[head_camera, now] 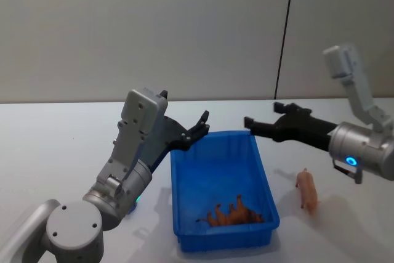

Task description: Pick up the two dolls from the table and place them into the box.

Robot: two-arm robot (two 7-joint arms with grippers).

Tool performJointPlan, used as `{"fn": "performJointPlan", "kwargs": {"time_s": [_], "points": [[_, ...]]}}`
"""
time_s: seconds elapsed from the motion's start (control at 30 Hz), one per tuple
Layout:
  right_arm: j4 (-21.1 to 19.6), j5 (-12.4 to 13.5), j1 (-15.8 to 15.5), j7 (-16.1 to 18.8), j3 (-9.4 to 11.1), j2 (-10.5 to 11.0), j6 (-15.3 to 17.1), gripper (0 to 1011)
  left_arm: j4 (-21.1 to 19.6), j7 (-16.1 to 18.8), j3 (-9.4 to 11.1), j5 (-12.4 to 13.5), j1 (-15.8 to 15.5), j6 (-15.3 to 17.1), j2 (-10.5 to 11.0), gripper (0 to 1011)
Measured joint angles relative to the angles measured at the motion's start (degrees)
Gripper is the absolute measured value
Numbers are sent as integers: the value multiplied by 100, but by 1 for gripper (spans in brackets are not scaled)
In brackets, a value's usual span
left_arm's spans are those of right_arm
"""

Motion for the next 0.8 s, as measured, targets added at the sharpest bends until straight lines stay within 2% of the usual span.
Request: {"fn": "performJointPlan", "kwargs": {"time_s": [0.3,0.4,0.43,0.63,0.8], "points": [[-408,346,-399,-657,196,221,-193,1001,0,0,0,0,0,0,0,1001],[-602,470,-616,-998,272,326,-248,1001,0,0,0,0,0,0,0,1001],[-602,470,-616,-998,272,326,-248,1001,0,0,0,0,0,0,0,1001],[-1072,663,-1194,-1649,416,575,-300,1001,0,0,0,0,0,0,0,1001],[-1450,817,-1688,-2030,515,781,-295,1001,0,0,0,0,0,0,0,1001]]}}
